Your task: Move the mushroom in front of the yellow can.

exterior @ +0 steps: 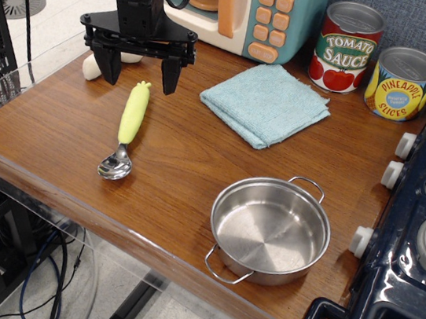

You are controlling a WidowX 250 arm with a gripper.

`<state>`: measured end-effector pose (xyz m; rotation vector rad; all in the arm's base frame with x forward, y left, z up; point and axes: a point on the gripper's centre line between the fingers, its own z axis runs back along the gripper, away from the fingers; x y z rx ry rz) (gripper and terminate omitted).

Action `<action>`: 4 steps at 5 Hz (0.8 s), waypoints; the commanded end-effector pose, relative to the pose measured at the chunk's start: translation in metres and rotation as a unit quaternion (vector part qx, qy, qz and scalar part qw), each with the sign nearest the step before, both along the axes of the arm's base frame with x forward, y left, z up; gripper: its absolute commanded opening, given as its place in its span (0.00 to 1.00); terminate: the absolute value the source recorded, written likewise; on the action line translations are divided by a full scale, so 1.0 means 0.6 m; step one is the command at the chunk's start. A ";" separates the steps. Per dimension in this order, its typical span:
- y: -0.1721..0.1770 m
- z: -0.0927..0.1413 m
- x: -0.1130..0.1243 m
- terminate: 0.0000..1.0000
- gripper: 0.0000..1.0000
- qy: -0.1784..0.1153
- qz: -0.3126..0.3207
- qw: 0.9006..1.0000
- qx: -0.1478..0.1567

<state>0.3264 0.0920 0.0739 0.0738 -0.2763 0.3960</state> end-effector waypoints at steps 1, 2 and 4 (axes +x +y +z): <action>0.000 0.000 0.000 0.00 1.00 0.000 0.000 1.000 0.000; 0.023 0.003 0.012 0.00 1.00 0.000 0.002 1.000 0.030; 0.123 0.001 0.041 0.00 1.00 -0.010 0.079 0.995 0.064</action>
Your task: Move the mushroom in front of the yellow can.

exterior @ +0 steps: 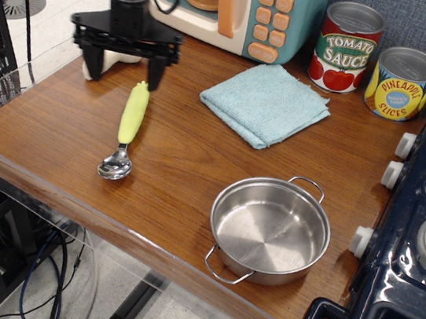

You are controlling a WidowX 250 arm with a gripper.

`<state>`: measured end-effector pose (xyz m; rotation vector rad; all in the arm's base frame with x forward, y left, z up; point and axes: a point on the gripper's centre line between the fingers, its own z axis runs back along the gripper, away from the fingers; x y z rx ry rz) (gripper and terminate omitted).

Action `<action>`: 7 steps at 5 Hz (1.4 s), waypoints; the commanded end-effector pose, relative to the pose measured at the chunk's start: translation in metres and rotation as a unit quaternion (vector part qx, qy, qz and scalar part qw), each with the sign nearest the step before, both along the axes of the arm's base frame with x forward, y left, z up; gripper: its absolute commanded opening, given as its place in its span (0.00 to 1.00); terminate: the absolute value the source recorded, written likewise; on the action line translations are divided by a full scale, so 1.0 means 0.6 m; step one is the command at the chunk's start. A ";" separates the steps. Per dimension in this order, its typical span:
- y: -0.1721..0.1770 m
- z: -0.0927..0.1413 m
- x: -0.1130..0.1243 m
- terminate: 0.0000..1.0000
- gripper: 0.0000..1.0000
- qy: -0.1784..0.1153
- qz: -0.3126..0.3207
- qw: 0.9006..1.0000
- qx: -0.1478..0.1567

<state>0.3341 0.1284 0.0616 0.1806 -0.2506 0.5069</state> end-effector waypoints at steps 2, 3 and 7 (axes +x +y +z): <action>0.141 -0.015 0.075 0.00 1.00 -0.005 -0.033 0.999 0.017; 0.128 -0.020 0.091 0.00 1.00 -0.010 -0.073 0.997 0.016; 0.103 -0.029 0.094 0.00 0.00 -0.027 -0.102 0.994 0.019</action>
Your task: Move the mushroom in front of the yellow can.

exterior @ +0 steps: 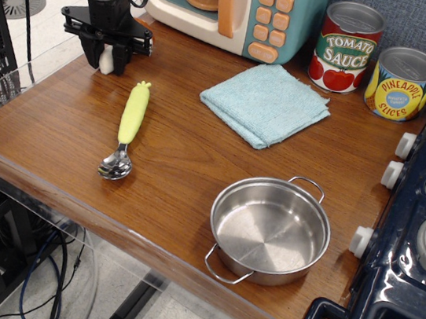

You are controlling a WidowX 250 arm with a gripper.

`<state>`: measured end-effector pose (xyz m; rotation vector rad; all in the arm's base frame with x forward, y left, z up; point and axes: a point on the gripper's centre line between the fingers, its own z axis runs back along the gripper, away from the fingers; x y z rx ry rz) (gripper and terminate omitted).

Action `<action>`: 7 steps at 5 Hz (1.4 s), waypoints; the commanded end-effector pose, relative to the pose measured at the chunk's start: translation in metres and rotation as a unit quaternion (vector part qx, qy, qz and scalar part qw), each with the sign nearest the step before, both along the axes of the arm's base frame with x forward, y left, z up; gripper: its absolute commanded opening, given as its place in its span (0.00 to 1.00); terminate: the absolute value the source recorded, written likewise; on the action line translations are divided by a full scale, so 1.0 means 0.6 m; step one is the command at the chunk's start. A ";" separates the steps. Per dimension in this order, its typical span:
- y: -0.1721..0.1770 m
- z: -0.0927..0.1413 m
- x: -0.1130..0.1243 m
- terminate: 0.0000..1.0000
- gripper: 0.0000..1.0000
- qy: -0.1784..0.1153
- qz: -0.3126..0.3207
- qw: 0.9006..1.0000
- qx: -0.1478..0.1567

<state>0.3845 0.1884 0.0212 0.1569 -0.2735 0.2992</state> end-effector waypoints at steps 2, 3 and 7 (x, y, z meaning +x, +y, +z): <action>0.007 0.053 0.007 0.00 0.00 -0.034 0.011 0.999 0.022; -0.010 0.095 0.000 0.00 0.00 -0.050 0.009 0.998 0.028; -0.279 0.149 -0.045 0.00 0.00 -0.071 -0.120 0.987 -0.084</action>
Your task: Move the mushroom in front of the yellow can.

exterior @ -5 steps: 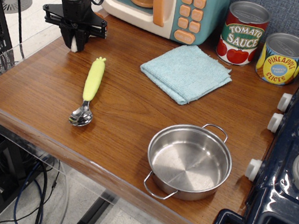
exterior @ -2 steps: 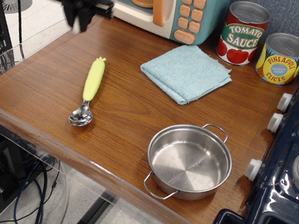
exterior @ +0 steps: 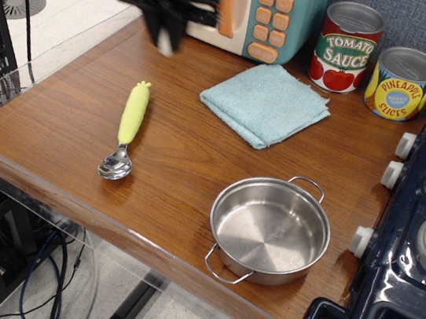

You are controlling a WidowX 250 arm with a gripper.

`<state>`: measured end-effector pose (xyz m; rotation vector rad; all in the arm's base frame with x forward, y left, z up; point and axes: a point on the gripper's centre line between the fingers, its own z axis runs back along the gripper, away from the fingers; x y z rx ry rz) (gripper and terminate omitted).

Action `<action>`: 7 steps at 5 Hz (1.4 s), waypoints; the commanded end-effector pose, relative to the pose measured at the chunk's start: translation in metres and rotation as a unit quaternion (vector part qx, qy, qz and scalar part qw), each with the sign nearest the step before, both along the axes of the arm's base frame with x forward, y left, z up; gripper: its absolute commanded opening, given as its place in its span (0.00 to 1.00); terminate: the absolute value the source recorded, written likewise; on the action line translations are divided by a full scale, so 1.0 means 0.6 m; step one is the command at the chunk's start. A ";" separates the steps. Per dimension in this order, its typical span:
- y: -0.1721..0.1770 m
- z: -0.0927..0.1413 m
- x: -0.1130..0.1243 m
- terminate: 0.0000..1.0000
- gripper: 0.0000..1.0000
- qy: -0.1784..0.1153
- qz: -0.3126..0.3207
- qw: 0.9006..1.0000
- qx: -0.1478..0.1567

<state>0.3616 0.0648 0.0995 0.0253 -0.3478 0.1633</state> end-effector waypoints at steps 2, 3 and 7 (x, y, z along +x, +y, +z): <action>-0.203 -0.032 -0.010 0.00 0.00 -0.002 -0.107 0.994 -0.027; -0.246 -0.058 -0.007 0.00 0.00 0.020 -0.134 0.990 -0.036; -0.261 -0.103 0.006 0.00 1.00 0.055 -0.147 0.987 -0.015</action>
